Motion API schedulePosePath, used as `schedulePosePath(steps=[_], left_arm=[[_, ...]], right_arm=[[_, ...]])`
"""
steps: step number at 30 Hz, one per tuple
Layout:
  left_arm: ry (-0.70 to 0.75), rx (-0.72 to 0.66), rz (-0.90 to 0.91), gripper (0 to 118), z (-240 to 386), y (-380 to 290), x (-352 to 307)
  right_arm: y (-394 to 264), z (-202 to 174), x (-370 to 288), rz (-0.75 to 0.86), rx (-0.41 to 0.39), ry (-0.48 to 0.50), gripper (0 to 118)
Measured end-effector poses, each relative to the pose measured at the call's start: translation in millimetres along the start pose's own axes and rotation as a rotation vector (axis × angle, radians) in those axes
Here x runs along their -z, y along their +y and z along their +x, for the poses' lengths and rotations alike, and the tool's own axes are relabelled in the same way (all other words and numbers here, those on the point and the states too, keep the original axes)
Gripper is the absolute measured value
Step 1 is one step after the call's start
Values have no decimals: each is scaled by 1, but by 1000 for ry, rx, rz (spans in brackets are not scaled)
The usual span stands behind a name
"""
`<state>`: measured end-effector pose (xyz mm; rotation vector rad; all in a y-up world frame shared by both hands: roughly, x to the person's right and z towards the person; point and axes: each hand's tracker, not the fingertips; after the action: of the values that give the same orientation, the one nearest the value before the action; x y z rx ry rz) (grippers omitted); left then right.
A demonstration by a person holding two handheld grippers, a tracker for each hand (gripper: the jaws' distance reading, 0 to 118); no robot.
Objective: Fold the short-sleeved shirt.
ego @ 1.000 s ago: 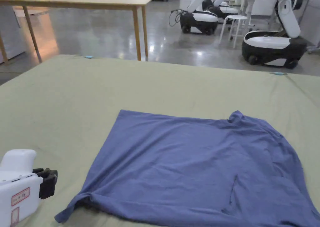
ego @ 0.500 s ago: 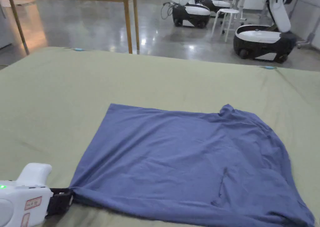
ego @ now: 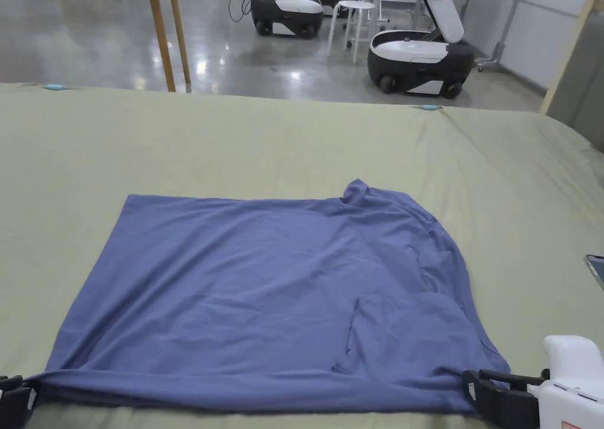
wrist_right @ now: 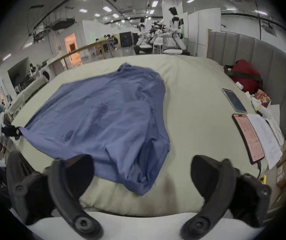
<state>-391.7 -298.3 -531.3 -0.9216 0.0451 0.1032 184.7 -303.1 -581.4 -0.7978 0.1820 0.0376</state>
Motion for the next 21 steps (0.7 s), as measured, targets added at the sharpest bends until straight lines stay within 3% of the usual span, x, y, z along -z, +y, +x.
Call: schedulePosePath(steps=[1,2,3,6,11,21], left_arm=[[-1,-2,-1,2,1,0,0],[-2,-4,-7,3,1,1,0],[-3,-2,-10,3,0,2,0],[-1,2,-13,2,2,5,-1],[-1,3,18,2,1,25,-3],[-4,56,97,2,4,128,25]], right_arm=[[0,3,1,-29,-1,9,87],[1,5,2,-31,2,11,52],[0,6,1,-22,6,3,10],[-2,27,0,-14,28,19,6],[19,16,-13,38,21,17,6],[134,16,22,97,-25,7,6]])
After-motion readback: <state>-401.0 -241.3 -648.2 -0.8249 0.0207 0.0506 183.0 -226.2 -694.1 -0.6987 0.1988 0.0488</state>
